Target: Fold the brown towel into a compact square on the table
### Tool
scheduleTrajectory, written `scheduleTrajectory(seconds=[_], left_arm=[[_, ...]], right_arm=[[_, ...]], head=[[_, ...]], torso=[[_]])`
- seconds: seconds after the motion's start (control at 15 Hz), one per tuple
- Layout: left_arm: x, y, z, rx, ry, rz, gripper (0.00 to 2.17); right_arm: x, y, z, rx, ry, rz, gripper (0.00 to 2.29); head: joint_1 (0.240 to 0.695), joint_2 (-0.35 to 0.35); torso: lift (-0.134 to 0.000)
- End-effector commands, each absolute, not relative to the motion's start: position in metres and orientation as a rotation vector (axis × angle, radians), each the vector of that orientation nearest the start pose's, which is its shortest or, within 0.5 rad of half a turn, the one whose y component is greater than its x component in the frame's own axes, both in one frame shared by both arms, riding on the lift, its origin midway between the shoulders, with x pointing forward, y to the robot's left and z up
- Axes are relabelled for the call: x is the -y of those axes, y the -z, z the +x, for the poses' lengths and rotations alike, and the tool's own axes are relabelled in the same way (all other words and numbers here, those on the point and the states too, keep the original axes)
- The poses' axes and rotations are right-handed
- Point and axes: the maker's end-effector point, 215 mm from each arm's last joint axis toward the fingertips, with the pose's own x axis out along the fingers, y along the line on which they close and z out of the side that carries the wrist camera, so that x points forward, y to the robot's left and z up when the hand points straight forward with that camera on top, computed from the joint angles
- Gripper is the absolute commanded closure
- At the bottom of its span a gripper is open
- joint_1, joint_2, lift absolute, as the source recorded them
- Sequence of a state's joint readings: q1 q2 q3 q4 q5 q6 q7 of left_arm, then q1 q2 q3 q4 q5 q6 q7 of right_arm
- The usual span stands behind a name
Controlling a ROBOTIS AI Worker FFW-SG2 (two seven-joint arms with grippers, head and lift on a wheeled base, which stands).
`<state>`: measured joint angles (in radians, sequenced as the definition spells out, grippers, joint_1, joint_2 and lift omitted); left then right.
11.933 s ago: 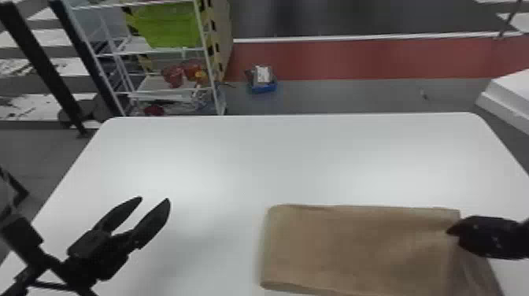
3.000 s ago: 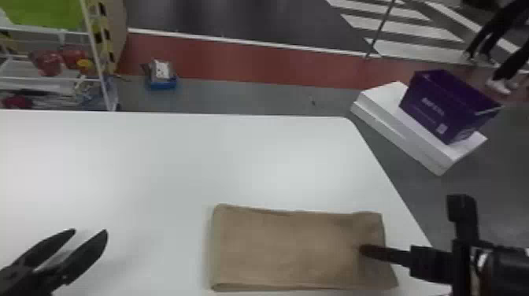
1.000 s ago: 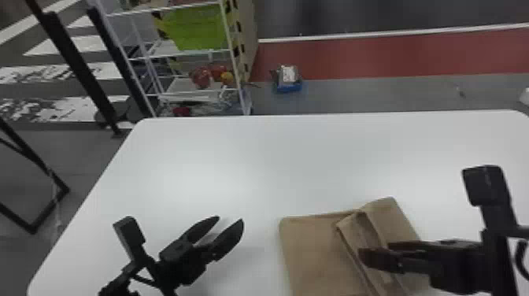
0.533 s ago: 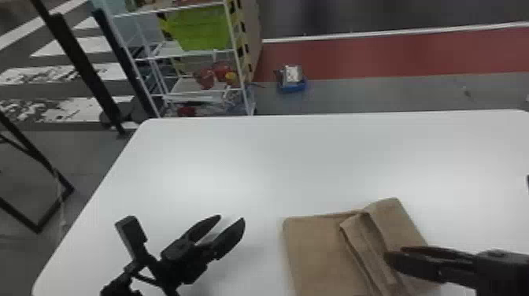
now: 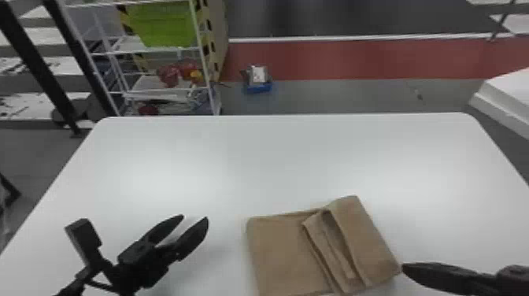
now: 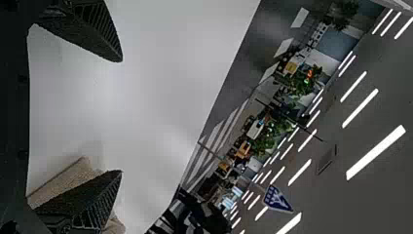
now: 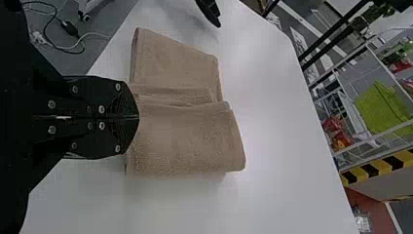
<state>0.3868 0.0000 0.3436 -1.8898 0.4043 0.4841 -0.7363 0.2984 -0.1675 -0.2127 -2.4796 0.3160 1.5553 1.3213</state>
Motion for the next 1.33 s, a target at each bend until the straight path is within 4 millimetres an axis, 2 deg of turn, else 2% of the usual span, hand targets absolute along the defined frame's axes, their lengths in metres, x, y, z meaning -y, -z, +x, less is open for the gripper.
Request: scheduleTrajectory(seconds=[0.0,0.2,0.47,0.73,1.0,1.27], left_arm=[[-0.234,0.427,0.418,-0.318,0.458,-0.510,0.06],[-0.232,0.428,0.420,-0.320,0.460,-0.512,0.06],[-0.233,0.430,0.419,-0.324,0.457,-0.512,0.06],[-0.235,0.429,0.419,-0.322,0.455,-0.512,0.06],[-0.237,0.430,0.418,-0.322,0.450,-0.512,0.06],[-0.240,0.430,0.418,-0.322,0.447,-0.512,0.06]], right_arm=[[0.218,0.374,0.308,-0.922,-0.671,0.281,1.87],[0.241,0.390,0.311,-0.973,-0.617,0.237,1.87],[0.244,0.407,0.334,-1.003,-0.592,0.233,1.87],[0.220,0.420,0.348,-1.041,-0.620,0.205,1.87],[0.200,0.426,0.343,-1.077,-0.652,0.205,1.87],[0.195,0.428,0.336,-1.091,-0.661,0.210,1.87]], head=[[0.695,0.054],[0.695,0.027],[0.695,-0.018],[0.695,-0.003],[0.695,0.031],[0.695,0.061]], torso=[[-0.134],[-0.134],[-0.134],[-0.134],[-0.134],[-0.134]])
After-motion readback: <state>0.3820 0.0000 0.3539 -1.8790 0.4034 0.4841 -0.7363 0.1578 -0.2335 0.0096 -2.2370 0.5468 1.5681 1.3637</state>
